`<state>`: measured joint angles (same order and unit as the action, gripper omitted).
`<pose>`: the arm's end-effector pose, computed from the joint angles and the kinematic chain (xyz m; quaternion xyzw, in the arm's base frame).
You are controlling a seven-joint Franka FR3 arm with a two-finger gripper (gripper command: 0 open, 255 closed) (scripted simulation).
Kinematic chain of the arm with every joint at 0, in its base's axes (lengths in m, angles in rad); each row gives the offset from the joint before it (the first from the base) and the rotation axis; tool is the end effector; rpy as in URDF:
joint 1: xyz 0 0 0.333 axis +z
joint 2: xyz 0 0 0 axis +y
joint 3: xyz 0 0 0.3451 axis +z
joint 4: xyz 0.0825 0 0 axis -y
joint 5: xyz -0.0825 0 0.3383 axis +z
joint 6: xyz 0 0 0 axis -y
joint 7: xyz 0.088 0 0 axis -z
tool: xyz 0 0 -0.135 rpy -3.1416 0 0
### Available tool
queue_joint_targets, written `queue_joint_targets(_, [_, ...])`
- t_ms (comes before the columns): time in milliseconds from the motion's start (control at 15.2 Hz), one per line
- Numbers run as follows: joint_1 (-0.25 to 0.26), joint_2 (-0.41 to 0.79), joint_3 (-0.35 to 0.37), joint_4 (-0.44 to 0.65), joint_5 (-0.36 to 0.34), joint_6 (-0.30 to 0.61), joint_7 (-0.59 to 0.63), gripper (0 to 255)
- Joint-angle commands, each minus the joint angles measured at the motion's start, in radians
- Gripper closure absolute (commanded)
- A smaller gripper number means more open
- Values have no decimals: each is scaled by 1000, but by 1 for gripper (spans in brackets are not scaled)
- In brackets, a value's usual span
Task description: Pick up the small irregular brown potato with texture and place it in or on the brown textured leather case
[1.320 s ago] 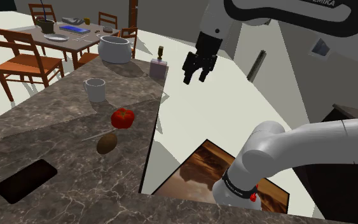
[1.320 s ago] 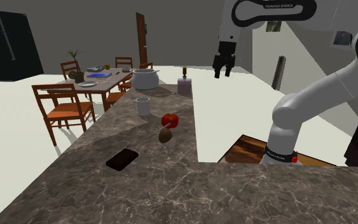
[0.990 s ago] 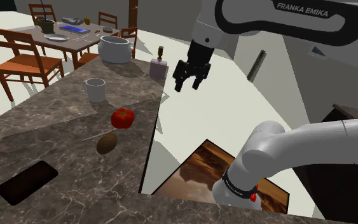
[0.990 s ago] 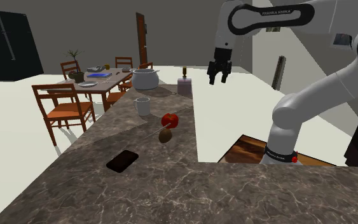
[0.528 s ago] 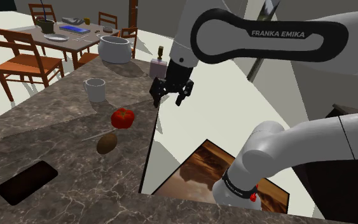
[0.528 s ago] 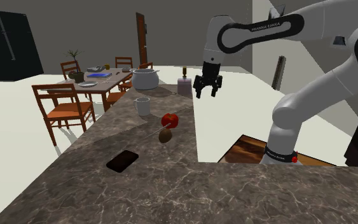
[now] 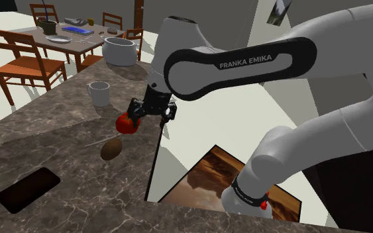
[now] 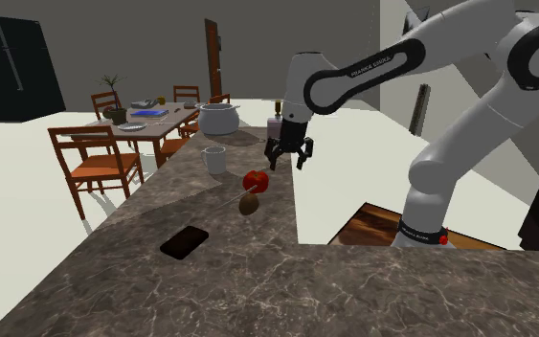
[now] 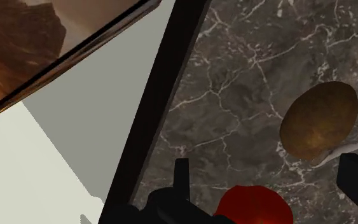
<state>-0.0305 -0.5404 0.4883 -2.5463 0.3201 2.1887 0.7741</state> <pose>0.3075 0.1845 0.4623 -0.9626 0.2604 -0.0532 0.0531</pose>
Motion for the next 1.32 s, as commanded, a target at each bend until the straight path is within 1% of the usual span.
queue_joint_targets(0, [-23, 72, 60, 20, -6, 70, 85, 0])
queue_joint_targets(132, [-55, 150, 121, 45, -30, 137, 174, 0])
queue_joint_targets(264, [-95, 235, 185, 77, -76, 201, 274, 0])
queue_joint_targets(396, [-142, 328, 251, 115, -152, 259, 393, 0])
queue_joint_targets(528, [-192, 433, 312, 160, -269, 308, 536, 0])
queue_joint_targets(594, [-199, 459, 321, 171, -302, 317, 573, 0])
queue_joint_targets(1056, [-209, 580, 325, 166, -463, 402, 688, 0])
queue_joint_targets(1122, [-208, 591, 322, 166, -479, 408, 699, 0])
queue_joint_targets(1254, [-207, 591, 321, 166, -478, 409, 699, 0])
